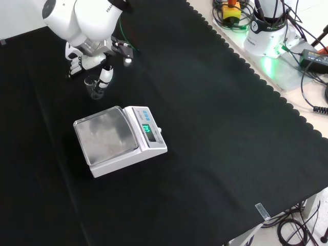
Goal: Pick up the beaker.
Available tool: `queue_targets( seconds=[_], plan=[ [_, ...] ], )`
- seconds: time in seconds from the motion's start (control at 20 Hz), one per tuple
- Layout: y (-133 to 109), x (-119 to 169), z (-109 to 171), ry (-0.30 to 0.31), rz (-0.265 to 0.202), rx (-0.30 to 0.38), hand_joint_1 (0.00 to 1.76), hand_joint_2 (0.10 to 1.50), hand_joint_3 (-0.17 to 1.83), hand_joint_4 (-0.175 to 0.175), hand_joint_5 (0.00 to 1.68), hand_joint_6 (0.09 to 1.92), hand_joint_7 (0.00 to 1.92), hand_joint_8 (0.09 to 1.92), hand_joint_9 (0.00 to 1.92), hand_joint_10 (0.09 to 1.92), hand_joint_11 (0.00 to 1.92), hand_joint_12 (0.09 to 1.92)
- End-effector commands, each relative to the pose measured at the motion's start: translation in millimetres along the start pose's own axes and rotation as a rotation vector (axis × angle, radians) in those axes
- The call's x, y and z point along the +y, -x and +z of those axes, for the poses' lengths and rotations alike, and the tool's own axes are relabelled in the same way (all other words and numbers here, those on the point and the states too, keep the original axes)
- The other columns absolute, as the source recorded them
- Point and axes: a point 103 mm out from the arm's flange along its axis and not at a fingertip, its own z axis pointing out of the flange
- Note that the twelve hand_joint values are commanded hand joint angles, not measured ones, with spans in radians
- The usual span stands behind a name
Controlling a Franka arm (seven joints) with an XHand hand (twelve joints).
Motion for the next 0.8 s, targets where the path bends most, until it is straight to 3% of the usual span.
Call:
queue_targets(
  seconds=[0.05,0.2,0.6,0.8],
  plan=[
    [2,0,11,-0.01,0.013,0.043,0.6,0.88,0.32,-0.139,0.21,0.09,0.02,0.77,0.05,0.93,0.22,1.52],
    [-3,-4,11,0.023,0.012,0.064,0.68,0.85,0.39,-0.155,0.27,0.09,0.15,0.84,0.29,0.91,0.46,1.41],
    [-8,-12,8,0.06,0.008,0.062,0.91,0.76,0.61,-0.175,0.54,0.09,0.7,0.76,1.03,0.56,1.12,1.0],
    [-14,-17,4,0.081,-0.001,0.063,1.04,0.74,0.64,-0.175,0.69,0.37,0.91,0.68,1.32,0.32,1.39,0.76]
  ],
)
